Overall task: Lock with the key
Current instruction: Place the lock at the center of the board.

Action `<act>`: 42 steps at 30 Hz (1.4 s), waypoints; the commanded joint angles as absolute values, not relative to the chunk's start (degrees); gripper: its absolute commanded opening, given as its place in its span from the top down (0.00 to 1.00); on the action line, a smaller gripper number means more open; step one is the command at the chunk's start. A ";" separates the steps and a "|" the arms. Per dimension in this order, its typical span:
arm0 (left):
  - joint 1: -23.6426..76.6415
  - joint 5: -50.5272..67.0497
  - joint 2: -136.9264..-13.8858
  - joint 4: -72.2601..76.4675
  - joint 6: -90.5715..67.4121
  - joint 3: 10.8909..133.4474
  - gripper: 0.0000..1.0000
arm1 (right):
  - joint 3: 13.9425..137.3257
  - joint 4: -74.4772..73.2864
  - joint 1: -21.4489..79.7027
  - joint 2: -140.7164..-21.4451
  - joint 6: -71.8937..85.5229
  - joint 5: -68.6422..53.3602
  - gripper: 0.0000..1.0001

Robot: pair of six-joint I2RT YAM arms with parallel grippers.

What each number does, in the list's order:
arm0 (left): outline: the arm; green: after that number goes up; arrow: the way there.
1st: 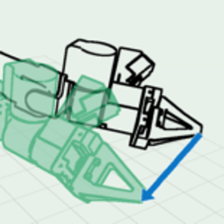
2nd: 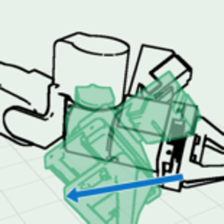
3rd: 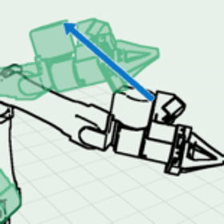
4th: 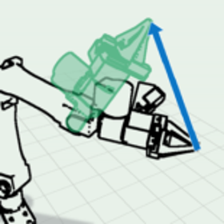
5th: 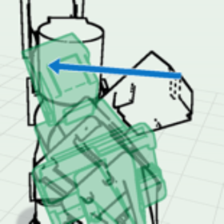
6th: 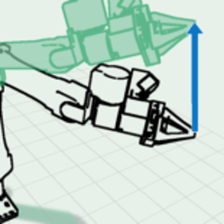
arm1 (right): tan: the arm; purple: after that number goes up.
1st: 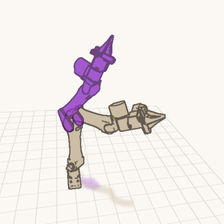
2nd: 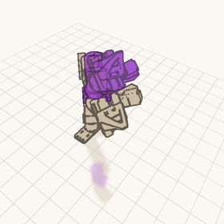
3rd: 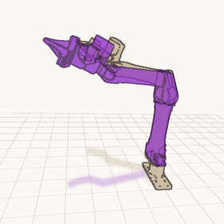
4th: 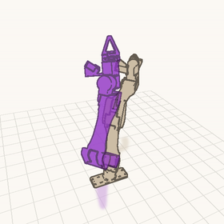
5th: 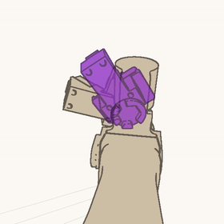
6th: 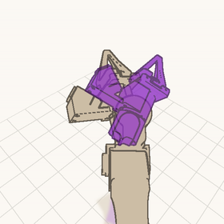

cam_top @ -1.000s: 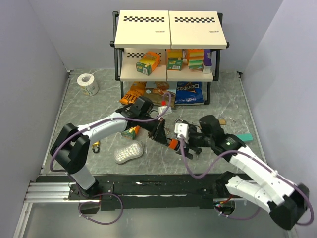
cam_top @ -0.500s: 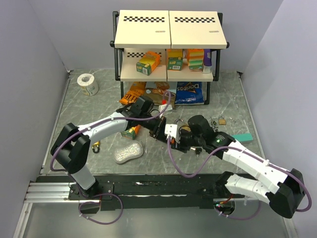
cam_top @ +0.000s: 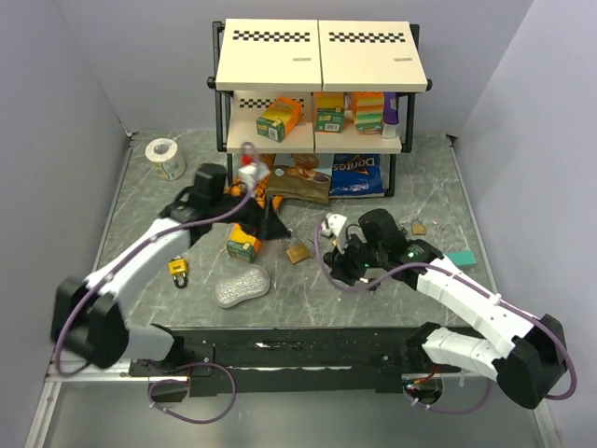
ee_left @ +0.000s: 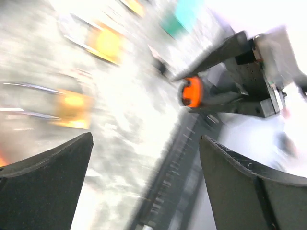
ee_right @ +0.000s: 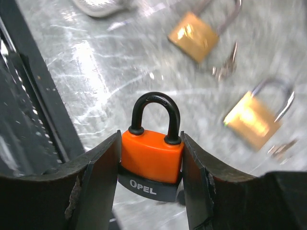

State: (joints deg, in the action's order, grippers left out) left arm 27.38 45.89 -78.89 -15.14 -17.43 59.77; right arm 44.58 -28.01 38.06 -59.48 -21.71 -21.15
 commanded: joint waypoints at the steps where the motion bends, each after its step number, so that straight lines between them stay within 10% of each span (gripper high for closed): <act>1: 23.91 30.44 -67.52 -15.56 -11.25 57.05 0.04 | 46.41 -29.97 34.02 -61.52 -4.87 -22.96 1.00; 10: 21.09 6.43 -51.42 -13.08 -11.00 47.90 0.04 | 43.51 -31.03 34.01 -65.47 13.62 -12.34 1.00; 28: 11.61 12.58 -63.26 -43.94 10.45 57.12 0.04 | 43.15 -29.62 33.58 -81.20 25.22 -4.13 0.99; 35: -2.78 14.58 -71.80 -50.44 18.62 59.76 0.04 | 46.05 -30.85 33.75 -87.62 26.89 -1.76 0.82; 40: -11.32 17.13 -78.29 -53.87 23.64 61.00 0.04 | 46.67 -32.51 33.66 -88.59 28.21 -1.40 0.36; 42: -13.09 17.75 -80.32 -54.23 23.47 61.00 0.04 | 46.93 -32.87 33.66 -88.68 28.39 -1.67 0.32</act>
